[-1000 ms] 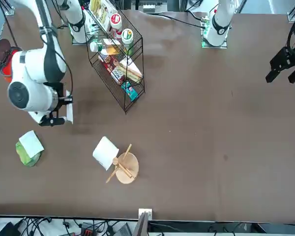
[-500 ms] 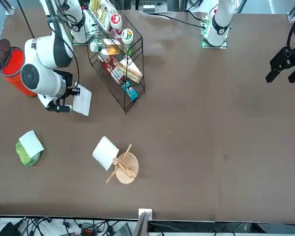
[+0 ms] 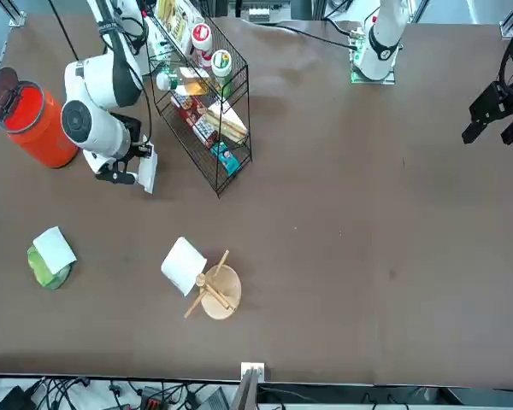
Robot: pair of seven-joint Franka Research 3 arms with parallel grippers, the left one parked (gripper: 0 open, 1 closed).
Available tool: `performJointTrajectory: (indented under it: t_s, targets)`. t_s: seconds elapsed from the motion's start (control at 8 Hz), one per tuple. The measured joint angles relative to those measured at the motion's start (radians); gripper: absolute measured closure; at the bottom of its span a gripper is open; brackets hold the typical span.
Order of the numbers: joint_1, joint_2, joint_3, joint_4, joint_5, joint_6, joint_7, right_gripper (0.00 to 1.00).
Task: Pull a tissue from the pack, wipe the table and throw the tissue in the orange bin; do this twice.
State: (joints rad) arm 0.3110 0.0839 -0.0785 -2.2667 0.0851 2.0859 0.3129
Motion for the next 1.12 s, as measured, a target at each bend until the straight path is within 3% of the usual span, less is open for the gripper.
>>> performJointTrajectory:
  t_s: [0.38, 1.12]
  targets:
    - [0.036, 0.013, 0.000, -0.052, 0.014, 0.099, 0.066, 0.99]
    - [0.115, 0.123, 0.002, -0.060, 0.015, 0.208, 0.159, 0.99]
